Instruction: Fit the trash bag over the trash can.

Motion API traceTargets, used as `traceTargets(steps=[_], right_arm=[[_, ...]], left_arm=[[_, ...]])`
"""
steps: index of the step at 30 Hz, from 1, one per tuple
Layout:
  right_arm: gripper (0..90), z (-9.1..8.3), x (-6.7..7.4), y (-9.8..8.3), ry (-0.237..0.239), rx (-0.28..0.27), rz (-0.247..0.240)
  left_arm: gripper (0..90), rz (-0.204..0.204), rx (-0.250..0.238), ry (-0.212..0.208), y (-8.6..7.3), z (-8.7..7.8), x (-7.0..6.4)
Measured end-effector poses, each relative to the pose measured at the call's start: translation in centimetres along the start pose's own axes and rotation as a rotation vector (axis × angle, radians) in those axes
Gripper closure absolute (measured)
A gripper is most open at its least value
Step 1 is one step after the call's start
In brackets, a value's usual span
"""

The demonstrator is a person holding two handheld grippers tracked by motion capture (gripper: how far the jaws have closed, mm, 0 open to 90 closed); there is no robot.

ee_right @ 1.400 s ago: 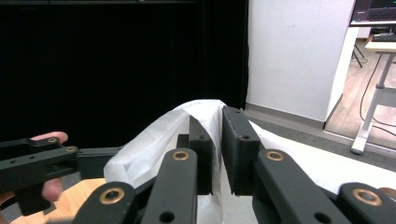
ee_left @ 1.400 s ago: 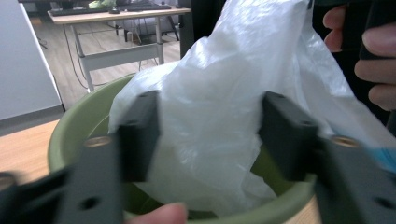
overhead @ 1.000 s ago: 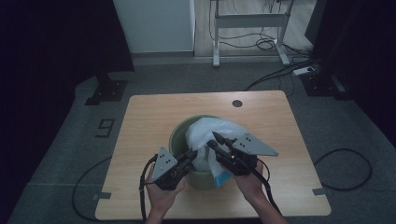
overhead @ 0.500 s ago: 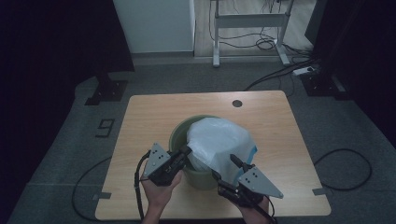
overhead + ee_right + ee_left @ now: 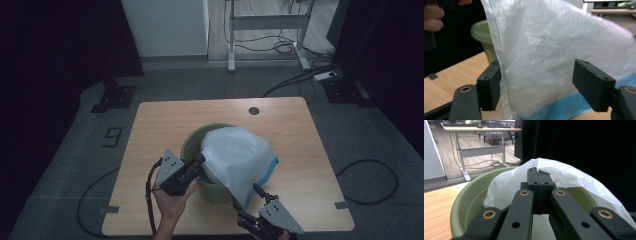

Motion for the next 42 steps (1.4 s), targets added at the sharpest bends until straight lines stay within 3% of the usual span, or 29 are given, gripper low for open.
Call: traceTargets(steps=[3, 7, 9, 11, 13, 17, 20, 22, 26, 30, 33, 38, 42], right_arm=[[22.9, 0.3, 0.3, -0.8, 0.003, 0.023, 0.022], [27.0, 0.8, 0.2, -1.5, -0.055, 0.035, -0.008], [35.8, 1.0, -0.4, -1.9, -0.104, 0.044, -0.013], [53.3, 0.8, -1.0, -2.1, -0.106, 0.033, 0.001], [65.3, 0.6, -1.9, -2.0, -0.125, 0.012, 0.01], [77.0, 0.3, -3.6, -1.8, -0.157, -0.002, 0.058], [82.7, 0.2, -5.1, -1.1, -0.159, -0.033, 0.132], [85.0, 0.2, -6.2, -0.4, -0.168, -0.058, 0.168], [86.6, 0.0, -7.6, 1.7, -0.181, -0.112, 0.195], [86.7, -0.4, -8.8, 5.1, -0.181, -0.2, 0.185], [86.7, -0.4, -9.4, 7.9, -0.168, -0.252, 0.203], [86.2, -1.0, -8.7, 11.8, -0.123, -0.337, 0.162], [85.7, -1.3, -7.5, 13.1, -0.08, -0.36, 0.141]], left_arm=[[90.0, -0.002, 0.002, -0.003, 0.1, 0.0, 0.0], [90.0, -0.003, 0.003, -0.007, 0.1, 0.0, 0.0], [90.0, -0.004, 0.003, -0.008, 0.1, -0.1, 0.0], [90.0, -0.006, 0.001, -0.013, -0.1, -0.4, 0.0], [90.0, -0.003, 0.001, -0.019, -0.3, -0.6, -0.3], [90.0, 0.001, 0.001, -0.034, -0.7, -0.9, -0.6], [90.0, 0.004, 0.003, -0.069, -1.2, -0.9, -1.4], [90.0, 0.02, 0.014, -0.079, -1.6, -0.7, -1.9], [90.0, 0.024, 0.02, -0.088, -1.8, -0.7, -2.2], [90.0, 0.024, 0.021, -0.104, -1.8, -0.7, -2.3], [89.8, 0.029, 0.029, -0.115, -2.1, -0.8, -2.4], [89.2, 0.044, 0.03, -0.136, -2.4, -0.6, -2.6], [88.9, 0.045, 0.043, -0.148, -2.5, -0.1, -2.8]])
Point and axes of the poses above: each handheld gripper's, and its own axes: z roughly forward along the jaws, y roughly out of its top, x roughly to its left, the point moved 8 cm from there along z, roughly forward along the jaws, and after that the axes turned 4 degrees about -z, right-handed, at the moved point
